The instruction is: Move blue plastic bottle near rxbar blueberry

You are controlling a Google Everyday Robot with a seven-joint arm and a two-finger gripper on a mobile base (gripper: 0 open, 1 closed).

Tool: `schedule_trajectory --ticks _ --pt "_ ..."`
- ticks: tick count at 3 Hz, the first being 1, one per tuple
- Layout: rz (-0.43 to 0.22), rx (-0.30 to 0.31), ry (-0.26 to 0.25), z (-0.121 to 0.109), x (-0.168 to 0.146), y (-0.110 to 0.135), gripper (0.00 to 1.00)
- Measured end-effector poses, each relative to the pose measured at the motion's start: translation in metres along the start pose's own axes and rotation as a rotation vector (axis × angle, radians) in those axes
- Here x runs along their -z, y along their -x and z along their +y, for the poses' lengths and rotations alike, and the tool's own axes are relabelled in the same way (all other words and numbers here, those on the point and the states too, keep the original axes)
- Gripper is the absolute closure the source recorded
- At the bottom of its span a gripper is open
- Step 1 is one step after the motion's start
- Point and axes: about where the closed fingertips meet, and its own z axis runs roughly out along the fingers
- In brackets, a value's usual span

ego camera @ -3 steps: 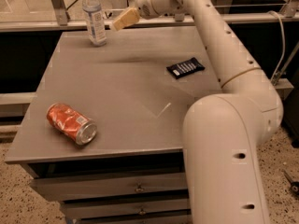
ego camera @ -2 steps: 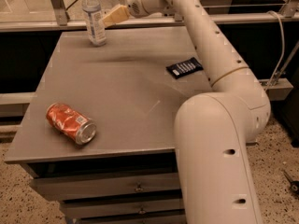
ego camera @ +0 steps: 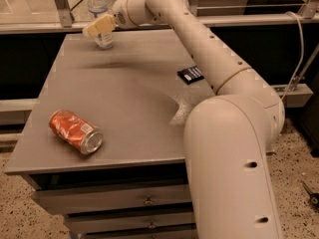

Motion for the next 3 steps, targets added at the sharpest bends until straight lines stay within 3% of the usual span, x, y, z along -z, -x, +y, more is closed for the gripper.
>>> schedule_trajectory --ticks 1,3 --pt "-0.014 -0.002 -0.007 0.009 -0.021 -0.009 0.0" --pt "-0.004 0.017 -0.106 -0.017 -0.041 -0.03 0.0"
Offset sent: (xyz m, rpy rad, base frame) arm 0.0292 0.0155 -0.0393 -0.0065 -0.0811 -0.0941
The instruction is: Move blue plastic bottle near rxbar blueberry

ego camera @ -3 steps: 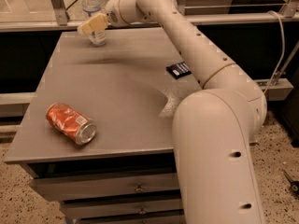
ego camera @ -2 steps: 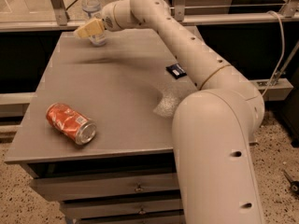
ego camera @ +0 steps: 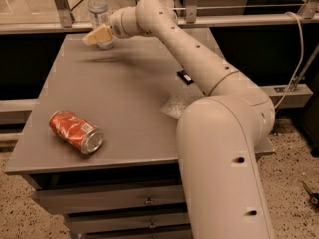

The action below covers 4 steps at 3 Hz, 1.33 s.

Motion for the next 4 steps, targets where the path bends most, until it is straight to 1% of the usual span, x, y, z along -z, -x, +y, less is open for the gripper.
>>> schedule_trajectory --ticks 1,2,3,4 --pt "-0.019 -0.022 -0.053 -0.022 -0.007 -0.003 0.18" --pt "-0.046 -0.034 -0.074 -0.033 -0.012 0.003 0.41" --pt "-0.079 -0.047 -0.079 -0.043 -0.002 0.013 0.72" --pt "-0.087 -0.049 -0.075 -0.043 0.027 0.013 1.0"
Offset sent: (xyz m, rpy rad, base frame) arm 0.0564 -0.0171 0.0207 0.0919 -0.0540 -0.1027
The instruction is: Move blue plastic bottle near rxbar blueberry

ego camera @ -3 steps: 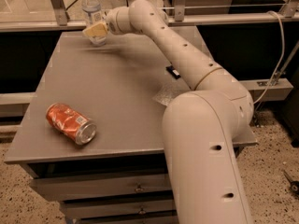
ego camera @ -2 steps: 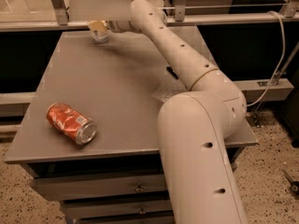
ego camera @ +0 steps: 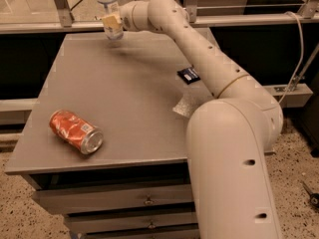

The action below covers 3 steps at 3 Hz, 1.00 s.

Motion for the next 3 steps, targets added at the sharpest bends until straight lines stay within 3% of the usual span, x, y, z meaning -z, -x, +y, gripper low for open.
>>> schedule_trajectory --ticks 1,2,3 --pt "-0.028 -0.008 -0.086 -0.027 0.083 0.016 1.0" --pt "0.013 -0.02 -0.126 -0.027 0.136 -0.011 1.0" --pt "0.087 -0.064 -0.133 -0.016 0.173 -0.061 1.0"
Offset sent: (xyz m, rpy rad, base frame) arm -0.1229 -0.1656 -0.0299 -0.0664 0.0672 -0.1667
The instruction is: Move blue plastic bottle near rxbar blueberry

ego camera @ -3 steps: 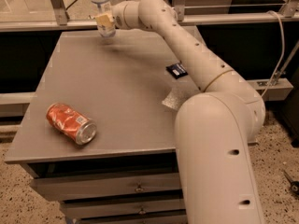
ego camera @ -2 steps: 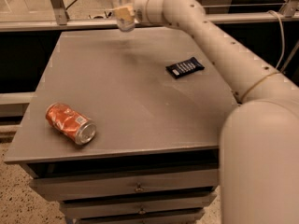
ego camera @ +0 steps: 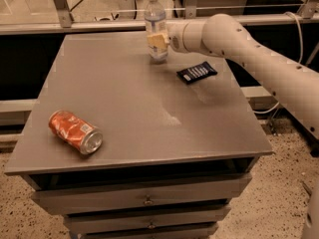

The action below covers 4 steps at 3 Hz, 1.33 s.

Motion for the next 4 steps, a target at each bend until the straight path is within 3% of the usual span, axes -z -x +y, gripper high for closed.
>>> schedule_trajectory --ticks 1,2,4 --pt "0.052 -0.028 -0.012 0.0 0.02 -0.04 1.0" --pt "0.052 -0.028 -0.012 -0.001 0.024 -0.028 1.0" --pt "0.04 -0.023 0.009 0.005 0.013 -0.028 1.0"
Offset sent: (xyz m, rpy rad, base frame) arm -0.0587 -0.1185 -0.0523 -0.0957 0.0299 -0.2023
